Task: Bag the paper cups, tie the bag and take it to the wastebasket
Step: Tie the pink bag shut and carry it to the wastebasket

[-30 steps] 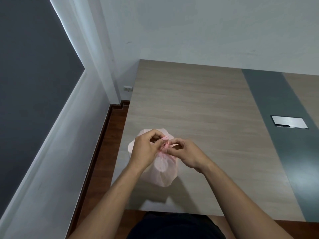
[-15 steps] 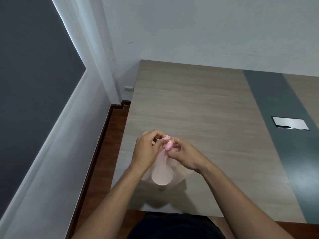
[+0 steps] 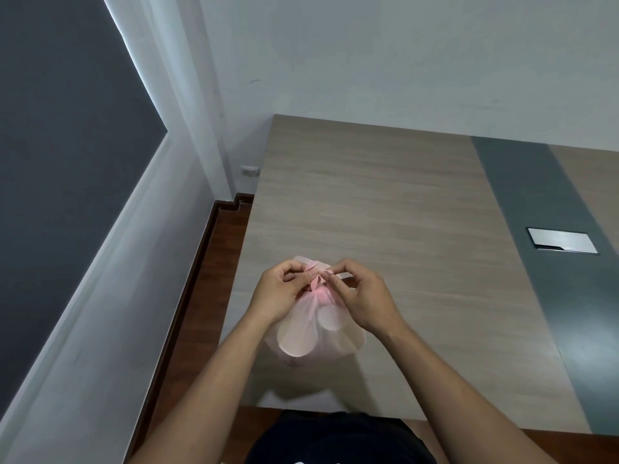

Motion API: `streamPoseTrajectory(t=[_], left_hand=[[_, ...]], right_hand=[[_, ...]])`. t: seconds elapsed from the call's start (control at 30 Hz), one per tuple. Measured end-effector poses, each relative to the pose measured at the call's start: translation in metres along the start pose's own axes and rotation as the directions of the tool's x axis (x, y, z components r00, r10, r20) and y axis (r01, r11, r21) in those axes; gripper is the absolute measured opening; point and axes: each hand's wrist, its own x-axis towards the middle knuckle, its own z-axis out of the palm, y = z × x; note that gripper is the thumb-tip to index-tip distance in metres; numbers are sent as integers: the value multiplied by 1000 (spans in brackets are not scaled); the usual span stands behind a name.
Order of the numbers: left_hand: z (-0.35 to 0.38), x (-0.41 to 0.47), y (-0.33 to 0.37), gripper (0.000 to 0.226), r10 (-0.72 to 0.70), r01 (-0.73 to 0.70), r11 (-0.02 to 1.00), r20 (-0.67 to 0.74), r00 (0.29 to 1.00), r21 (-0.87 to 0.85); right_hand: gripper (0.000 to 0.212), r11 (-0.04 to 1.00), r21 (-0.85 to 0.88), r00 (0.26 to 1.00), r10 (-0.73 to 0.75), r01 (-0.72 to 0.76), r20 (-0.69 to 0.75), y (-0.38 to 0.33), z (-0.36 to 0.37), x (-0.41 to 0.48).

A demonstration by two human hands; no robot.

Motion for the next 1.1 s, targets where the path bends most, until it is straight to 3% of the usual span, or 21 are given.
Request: streamPoseTrajectory(t=[0.13, 0.3, 0.43, 0.67, 0.8, 0.9, 1.1], left_hand=[[1, 4, -11, 10, -49, 48, 998, -28, 998, -51], [4, 4, -21, 10, -55, 78, 988, -175, 983, 130], [-5, 1, -31, 16, -51, 110, 978, -310, 949, 177], [-9, -16, -37, 8, 99, -20, 950, -243, 965, 311], [-13, -36, -40, 42, 139, -96, 948, -122, 983, 303], [-8, -55, -44, 36, 232, -186, 872, -47, 972, 453], [10, -102, -66, 40, 210, -102, 825, -134, 969, 556]], right_hand=[[10, 998, -51, 999, -29, 28, -34, 10, 5, 1], [12, 996, -91, 1000, 19, -21, -22, 26, 13, -4], [15, 991, -95, 995, 94, -96, -34, 33, 9, -10], [24, 987, -61, 987, 151, -147, 58, 22, 1, -14], [25, 985, 48, 976, 159, -168, 148, 17, 0, -18], [28, 974, 139, 967, 147, -178, 209, 14, 1, -26], [21, 986, 140, 934, 37, -93, 355, 3, -5, -52]])
